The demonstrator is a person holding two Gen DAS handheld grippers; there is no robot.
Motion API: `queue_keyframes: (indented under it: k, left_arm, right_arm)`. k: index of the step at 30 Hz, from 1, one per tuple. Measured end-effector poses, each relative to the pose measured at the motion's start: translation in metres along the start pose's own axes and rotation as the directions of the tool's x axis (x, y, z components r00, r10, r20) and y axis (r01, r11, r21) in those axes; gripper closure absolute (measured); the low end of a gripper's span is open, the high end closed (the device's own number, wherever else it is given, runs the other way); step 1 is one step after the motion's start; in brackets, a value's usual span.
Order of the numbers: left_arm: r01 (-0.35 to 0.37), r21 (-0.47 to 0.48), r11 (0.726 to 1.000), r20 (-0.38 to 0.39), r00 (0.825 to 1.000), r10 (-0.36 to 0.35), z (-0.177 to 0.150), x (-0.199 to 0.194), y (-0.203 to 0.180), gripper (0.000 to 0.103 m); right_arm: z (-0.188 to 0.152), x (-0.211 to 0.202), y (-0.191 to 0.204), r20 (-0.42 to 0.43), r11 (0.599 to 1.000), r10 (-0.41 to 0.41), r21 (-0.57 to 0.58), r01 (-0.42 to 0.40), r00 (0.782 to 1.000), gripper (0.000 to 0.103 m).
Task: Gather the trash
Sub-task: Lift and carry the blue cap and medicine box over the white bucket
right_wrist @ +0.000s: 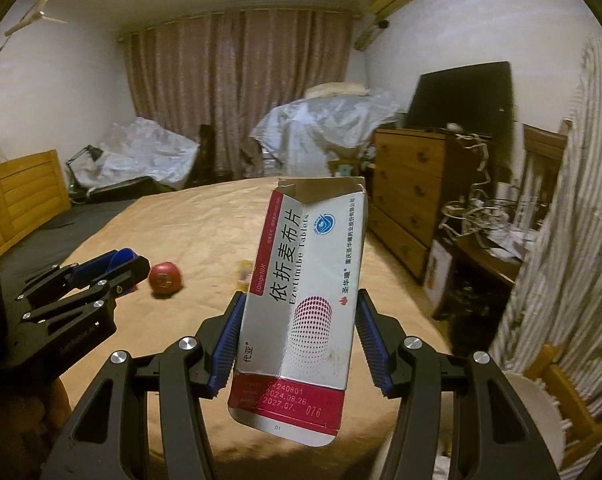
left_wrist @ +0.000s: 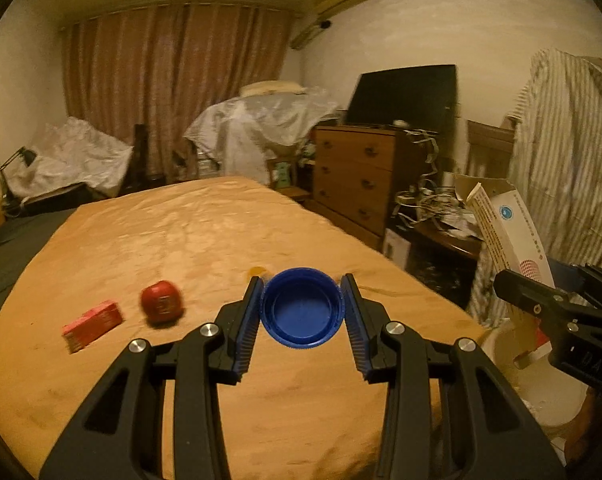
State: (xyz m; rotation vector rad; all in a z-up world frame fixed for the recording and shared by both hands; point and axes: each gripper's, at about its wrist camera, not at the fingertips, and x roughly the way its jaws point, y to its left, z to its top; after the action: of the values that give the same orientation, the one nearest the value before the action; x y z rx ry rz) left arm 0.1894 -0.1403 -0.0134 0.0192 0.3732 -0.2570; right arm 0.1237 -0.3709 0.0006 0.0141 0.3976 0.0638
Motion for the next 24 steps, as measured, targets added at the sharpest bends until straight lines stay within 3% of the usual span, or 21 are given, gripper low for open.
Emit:
queue_keyframes:
  k: [7,14,20,24]
  left_arm:
    - [0.126,0.041,0.991,-0.032,0.992,-0.125,0.006,0.018,-0.063,0.065]
    - [0.269,0.093,0.959,-0.106,0.96,-0.259,0.0,0.037,-0.132,0.065]
    - [0.377,0.121,0.918,-0.223,0.912,-0.345,-0.015,0.062,-0.188,0.065]
    - [0.447,0.136,0.884,-0.327,0.863,-0.386,-0.032,0.081,-0.216,0.065]
  right_arm:
    - [-0.007,-0.029,-0.075,-0.028,0.995,-0.088,0.041,0.089,0.996,0.047]
    - [-0.025,-0.049,-0.174,-0.148,0.981,-0.163,0.082,0.176,0.975,0.047]
    - [-0.047,-0.039,-0.246,-0.318,0.974,-0.134,0.131,0.183,0.939,0.047]
    - [-0.061,-0.02,-0.271,-0.421,0.972,-0.092,0.159,0.174,0.902,0.047]
